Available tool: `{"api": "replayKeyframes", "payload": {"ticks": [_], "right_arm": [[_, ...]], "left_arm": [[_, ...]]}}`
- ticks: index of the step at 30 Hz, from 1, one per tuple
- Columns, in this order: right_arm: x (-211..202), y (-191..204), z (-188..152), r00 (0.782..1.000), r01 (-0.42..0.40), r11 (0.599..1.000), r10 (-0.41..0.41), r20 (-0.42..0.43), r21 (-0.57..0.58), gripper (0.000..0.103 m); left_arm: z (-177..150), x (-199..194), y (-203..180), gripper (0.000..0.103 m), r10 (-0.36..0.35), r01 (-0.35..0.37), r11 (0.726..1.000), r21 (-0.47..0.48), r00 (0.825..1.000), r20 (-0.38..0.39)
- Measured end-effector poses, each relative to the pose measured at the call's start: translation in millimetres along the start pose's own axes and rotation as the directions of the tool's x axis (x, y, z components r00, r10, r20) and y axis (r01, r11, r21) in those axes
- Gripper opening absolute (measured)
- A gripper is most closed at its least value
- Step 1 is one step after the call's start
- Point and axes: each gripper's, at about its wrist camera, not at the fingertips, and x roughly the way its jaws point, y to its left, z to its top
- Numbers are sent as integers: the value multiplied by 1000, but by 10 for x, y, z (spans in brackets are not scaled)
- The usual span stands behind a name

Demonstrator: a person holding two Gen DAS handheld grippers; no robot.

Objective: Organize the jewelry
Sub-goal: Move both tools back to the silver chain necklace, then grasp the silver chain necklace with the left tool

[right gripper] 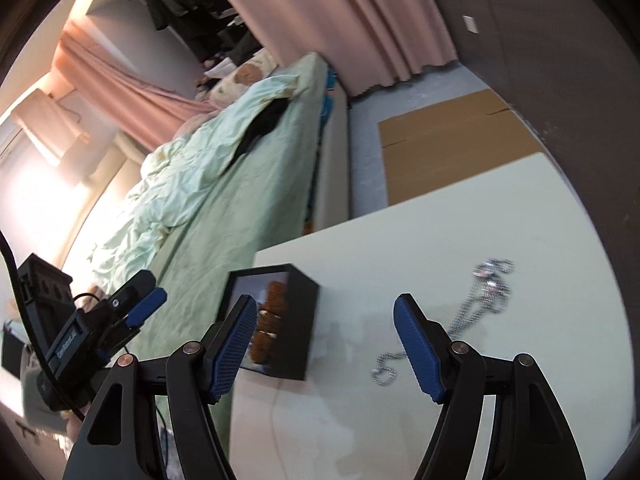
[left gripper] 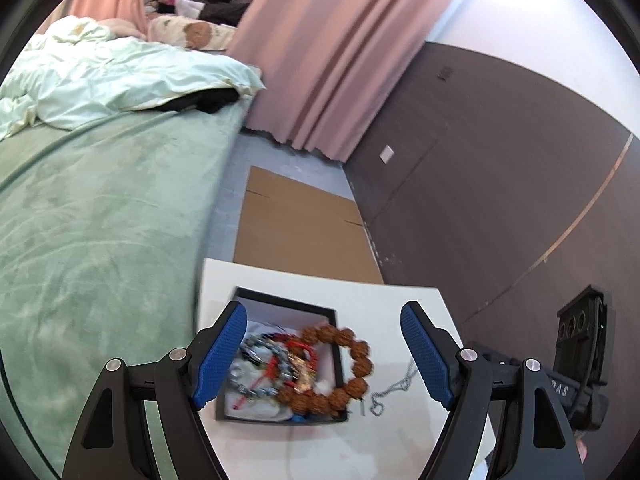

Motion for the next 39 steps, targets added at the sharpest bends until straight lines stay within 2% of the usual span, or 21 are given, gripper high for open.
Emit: {"api": "replayKeyframes", "payload": {"ticks": [6,9,17,20,24,28,33,39], "right_arm": [[-171,-291,-14,999,54,997,-54,8,49,71],[-254,-452,-14,994,106,991,-108,19,81,71],[-409,-857,14,984,174,968,-179,13,179,71],[-425,-976,40,985,171,962,-174,-5,211,71],[-491,-1151,75,986,163,954,-165,-11,251,71],[-557,-1310,89,987,153,943,-158,-7,296,71],[-590,-1512,89,990,134,924,-137,-18,358,71],[-635,-1614,115,987,154,911,-158,-21,382,71]], "left_arm": [[-183,89,-366,80,-49,53,991,123,998,-33],[-260,133,-523,77,-70,78,982,172,996,-49],[-402,302,-814,75,-93,114,965,235,991,-97],[-469,416,-922,72,-73,104,957,270,990,-124],[-600,644,-1104,66,-10,71,939,336,984,-179],[-637,815,-1256,66,5,71,937,341,976,-217],[-705,1070,-1514,66,67,37,918,395,967,-246],[-813,1423,-1709,66,117,17,908,420,950,-291]]}}
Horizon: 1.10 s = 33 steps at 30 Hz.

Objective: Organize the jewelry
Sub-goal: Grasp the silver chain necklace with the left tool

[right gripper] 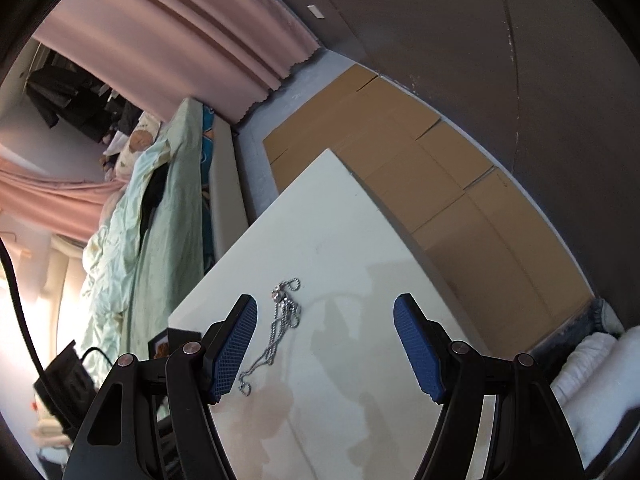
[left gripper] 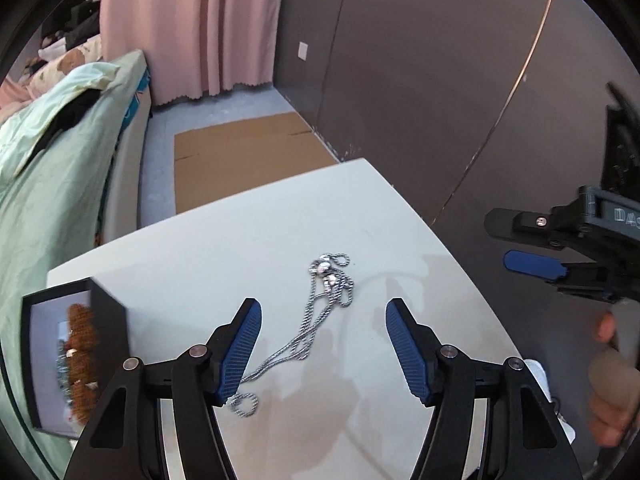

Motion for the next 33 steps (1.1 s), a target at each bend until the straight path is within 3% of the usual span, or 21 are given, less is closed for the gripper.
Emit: {"api": "replayKeyframes", "payload": {"ticks": [3,7,13,19,21,22,24,27,33], "right_arm": [[11,-64,17,1000,-4,1000,4,-5,17,71],[33,-141,35,999,51,998,-50,-21,47,71],[46,-61,61,999,28,999,-28,-23,29,71],[91,-165,94,999,11,998,-9,-34,64,71],[75,-194,102,1000,11,997,-9,-29,78,71],[69,-198,101,1000,15,997,-13,-26,79,71],[66,-182,67,999,21,997,-19,-27,77,71],[93,-104,27,999,22,998,-20,-40,53,71],[207,76,-37,997,16,1000,-17,-73,-7,71]], "left_arm": [[39,202,-26,66,14,-14,1000,4,999,-39],[44,401,-17,66,43,-43,999,2,997,-67],[-3,660,33,66,52,-59,997,-43,989,-136],[-35,695,-95,65,140,-138,990,29,984,-110],[-42,678,-118,54,136,-132,990,46,985,-102],[-40,658,-118,34,138,-133,990,51,985,-101],[-21,633,-83,7,140,-135,990,47,984,-113],[-16,620,-35,5,99,-97,995,24,989,-111],[40,275,3,5,95,-94,995,20,995,-43]]}}
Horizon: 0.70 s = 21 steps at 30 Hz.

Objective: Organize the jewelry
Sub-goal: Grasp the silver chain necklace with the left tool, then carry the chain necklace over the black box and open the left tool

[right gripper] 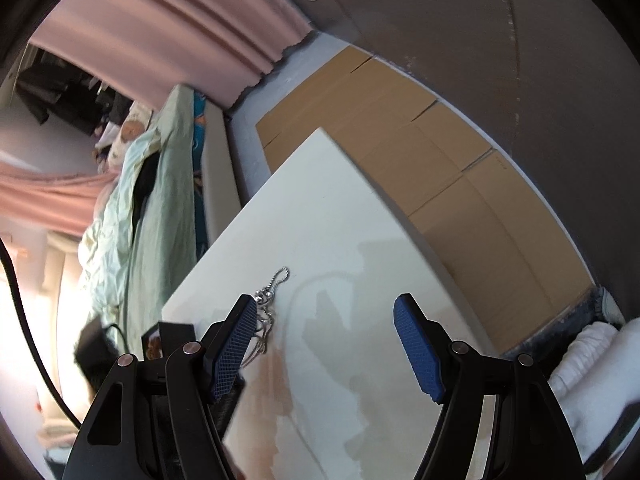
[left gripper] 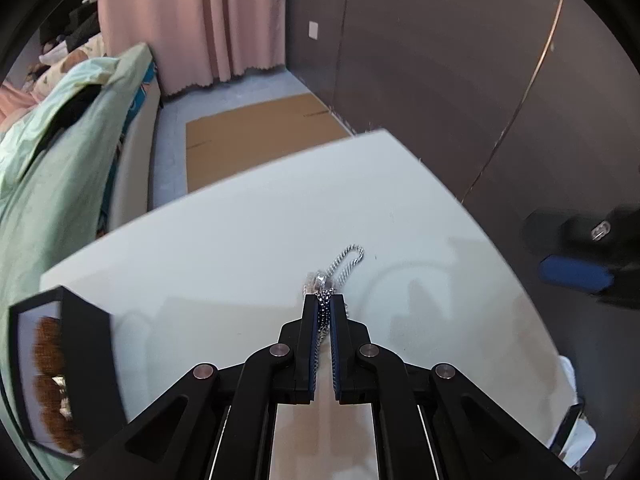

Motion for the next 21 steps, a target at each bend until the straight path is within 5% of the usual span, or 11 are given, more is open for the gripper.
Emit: {"api": "replayKeyframes", "payload": {"ticks": [11,21], "right_arm": [[169,262,-78,998,-45,998,44,-34,-43,71],[245,370,-95,998,-35,997,32,-46,-70,71]], "left_arm": [[256,-940,297,5,47,-47,999,-2,986,160],[263,-1388,750,5,133,-129,991,-37,971,198]]}}
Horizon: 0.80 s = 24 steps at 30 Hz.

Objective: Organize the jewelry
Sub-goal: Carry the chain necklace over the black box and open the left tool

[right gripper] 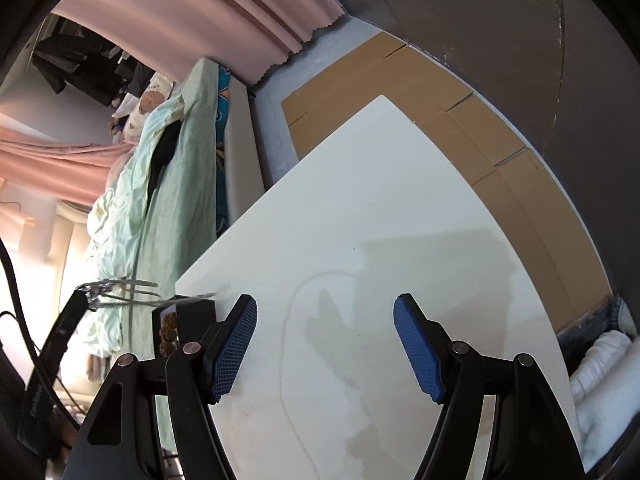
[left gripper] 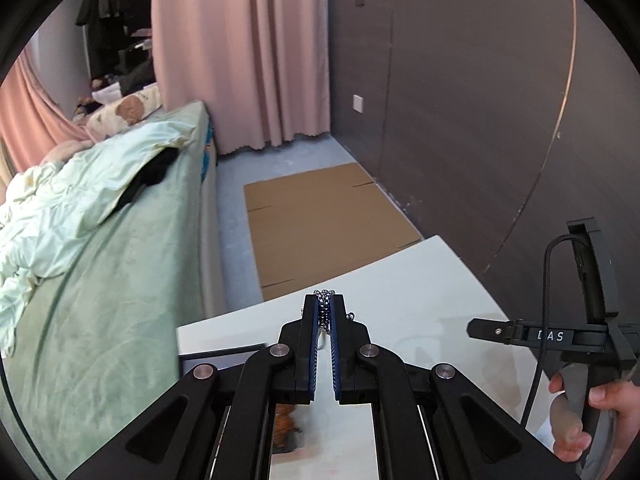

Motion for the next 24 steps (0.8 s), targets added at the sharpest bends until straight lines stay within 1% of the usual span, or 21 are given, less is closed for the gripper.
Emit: {"api": "replayKeyframes", "payload": {"ticks": [5,12,20,24], "right_arm": [[60,85,-41,1000,28,999,-28,-11,-33,71],[148,206,-95,999,46,996,-48,-25,-78,71],[335,404,-192,996,65,990,-73,-55,-126,71],[384,481,-225,995,63,988,-72,-63,-142,71]], "left_arm": [[-144,10,250,5,40,-40,999,-15,999,-25],[-316,-104,672,5,99,-100,994,-51,994,-37],[-390,-231,977,5,130,-132,989,-74,991,-30],[-392,-277,1056,5,121,-123,989,-82,992,-24]]}}
